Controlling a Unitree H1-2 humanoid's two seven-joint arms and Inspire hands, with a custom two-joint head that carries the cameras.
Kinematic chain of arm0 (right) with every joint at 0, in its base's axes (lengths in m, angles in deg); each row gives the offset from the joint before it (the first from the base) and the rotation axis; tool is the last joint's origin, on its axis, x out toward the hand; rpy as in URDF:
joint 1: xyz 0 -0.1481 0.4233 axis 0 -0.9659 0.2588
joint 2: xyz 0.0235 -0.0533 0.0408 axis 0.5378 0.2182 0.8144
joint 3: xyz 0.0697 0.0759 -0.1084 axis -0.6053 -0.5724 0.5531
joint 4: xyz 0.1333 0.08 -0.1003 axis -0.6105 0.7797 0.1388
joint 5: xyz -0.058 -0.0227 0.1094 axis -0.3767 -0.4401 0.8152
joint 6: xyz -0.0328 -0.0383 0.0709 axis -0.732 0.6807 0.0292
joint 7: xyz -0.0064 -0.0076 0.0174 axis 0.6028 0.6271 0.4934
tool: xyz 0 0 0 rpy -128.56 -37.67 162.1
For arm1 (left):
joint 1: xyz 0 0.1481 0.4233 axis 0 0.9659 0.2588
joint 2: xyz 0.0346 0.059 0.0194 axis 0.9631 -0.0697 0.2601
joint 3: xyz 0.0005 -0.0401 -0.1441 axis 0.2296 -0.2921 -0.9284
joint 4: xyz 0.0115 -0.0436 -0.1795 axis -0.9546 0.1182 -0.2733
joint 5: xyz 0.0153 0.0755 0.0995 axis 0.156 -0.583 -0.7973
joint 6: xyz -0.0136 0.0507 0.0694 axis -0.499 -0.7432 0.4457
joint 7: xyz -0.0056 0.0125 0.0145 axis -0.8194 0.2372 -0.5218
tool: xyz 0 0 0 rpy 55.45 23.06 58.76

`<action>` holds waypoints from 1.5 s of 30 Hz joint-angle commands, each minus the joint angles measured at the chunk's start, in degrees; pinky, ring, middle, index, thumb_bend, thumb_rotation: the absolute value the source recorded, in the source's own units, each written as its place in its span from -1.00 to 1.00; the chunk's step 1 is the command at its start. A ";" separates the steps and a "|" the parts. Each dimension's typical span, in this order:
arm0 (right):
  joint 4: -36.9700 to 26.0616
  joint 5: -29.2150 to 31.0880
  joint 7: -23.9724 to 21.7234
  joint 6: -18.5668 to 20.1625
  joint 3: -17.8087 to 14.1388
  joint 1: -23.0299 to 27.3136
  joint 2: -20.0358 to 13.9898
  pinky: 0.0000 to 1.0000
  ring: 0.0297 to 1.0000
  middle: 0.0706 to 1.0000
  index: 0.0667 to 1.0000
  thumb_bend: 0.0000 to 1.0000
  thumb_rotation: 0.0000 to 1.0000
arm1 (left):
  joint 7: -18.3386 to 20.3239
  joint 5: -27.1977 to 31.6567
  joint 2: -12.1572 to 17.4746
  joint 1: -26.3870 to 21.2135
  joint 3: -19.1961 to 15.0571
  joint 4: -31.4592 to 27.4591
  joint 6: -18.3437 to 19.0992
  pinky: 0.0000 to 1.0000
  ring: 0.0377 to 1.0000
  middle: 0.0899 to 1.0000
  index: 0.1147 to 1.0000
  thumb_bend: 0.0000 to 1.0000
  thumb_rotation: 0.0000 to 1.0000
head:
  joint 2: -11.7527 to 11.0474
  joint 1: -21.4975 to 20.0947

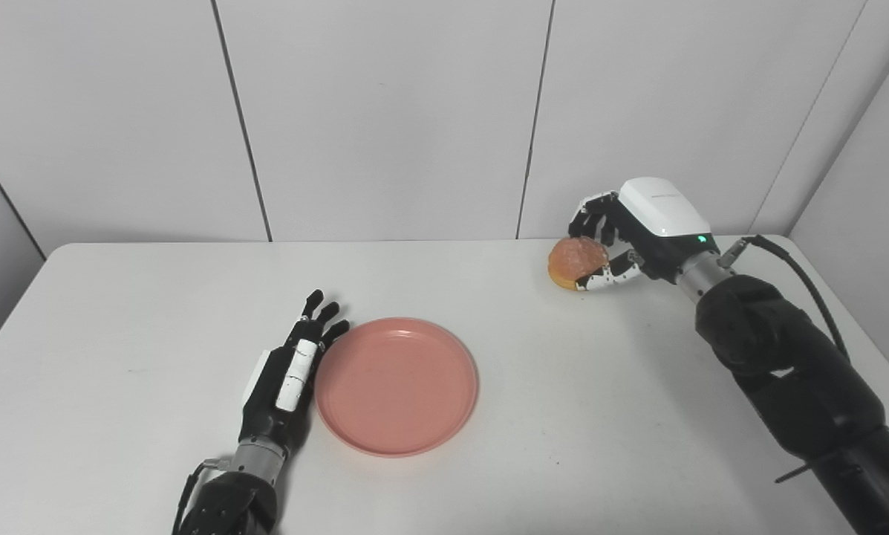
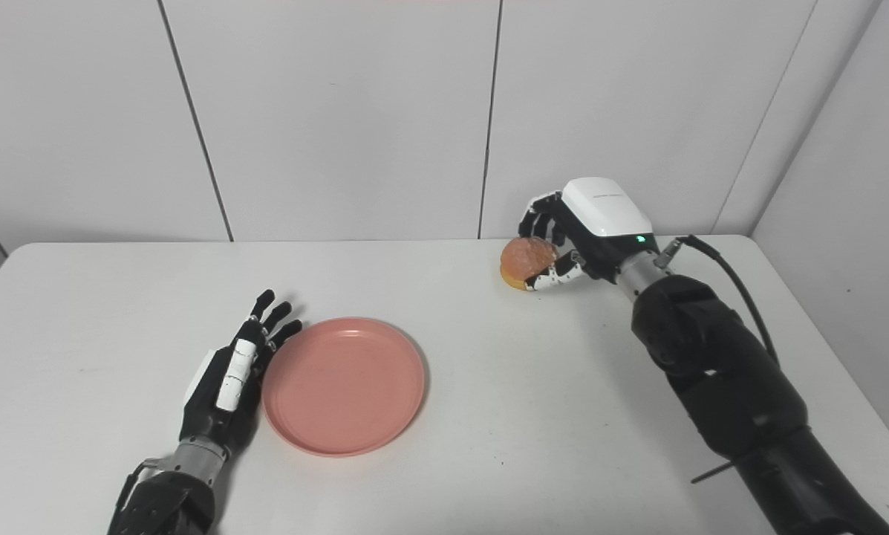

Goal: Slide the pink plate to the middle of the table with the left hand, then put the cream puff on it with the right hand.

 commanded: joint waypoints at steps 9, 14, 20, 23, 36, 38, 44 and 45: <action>-6.12 -0.08 -1.85 -3.04 0.73 4.52 2.73 -0.33 -0.19 -0.07 -0.07 0.03 -1.00 | -1.64 -2.28 -1.24 0.66 1.51 -4.34 2.31 0.80 0.78 0.93 1.00 0.72 0.73 | 0.12 4.88; -8.18 -0.80 -3.05 -3.62 1.62 4.68 4.44 -0.34 -0.19 -0.08 -0.07 0.03 -1.00 | -1.98 -2.43 -1.85 0.81 2.06 -4.17 2.03 0.82 0.77 0.92 1.00 0.74 0.70 | 0.21 7.59; -10.43 -1.36 -5.05 -3.72 2.94 4.21 6.73 -0.39 -0.20 -0.07 -0.06 0.03 -1.00 | -3.04 -3.41 -3.25 1.13 2.92 -5.22 2.62 0.83 0.76 0.90 0.97 0.68 0.70 | 0.38 11.05; -10.52 -0.68 -5.83 -5.27 3.59 3.85 7.20 -0.39 -0.21 -0.08 -0.05 0.03 -1.00 | -3.83 -4.22 -3.81 1.33 3.59 -5.95 2.99 0.85 0.76 0.89 0.96 0.63 0.71 | 0.46 13.09; -11.73 -0.22 -7.09 -6.98 4.39 1.24 9.55 -0.32 -0.20 -0.10 -0.05 0.03 -1.00 | -6.23 -7.95 -5.11 0.93 4.67 -6.21 3.00 0.69 0.68 0.85 0.94 0.65 0.78 | 1.01 16.90; -11.90 -0.07 -6.97 -7.27 4.34 0.63 9.97 -0.35 -0.21 -0.10 -0.05 0.03 -1.00 | -6.36 -8.11 -5.17 0.90 4.64 -6.43 3.32 0.69 0.67 0.85 0.94 0.66 0.79 | 1.10 16.88; -11.63 0.26 -6.38 -8.37 4.35 -0.80 11.06 -0.31 -0.20 -0.10 -0.05 0.04 -1.00 | -6.25 -8.10 -5.02 0.92 4.81 -6.48 3.20 0.70 0.69 0.86 0.95 0.64 0.78 | 1.20 17.14; -11.46 0.30 -6.24 -8.58 4.39 -1.03 11.28 -0.31 -0.20 -0.11 -0.04 0.04 -1.00 | -6.24 -8.12 -5.01 0.91 4.83 -6.40 3.08 0.70 0.69 0.86 0.95 0.64 0.78 | 1.20 17.14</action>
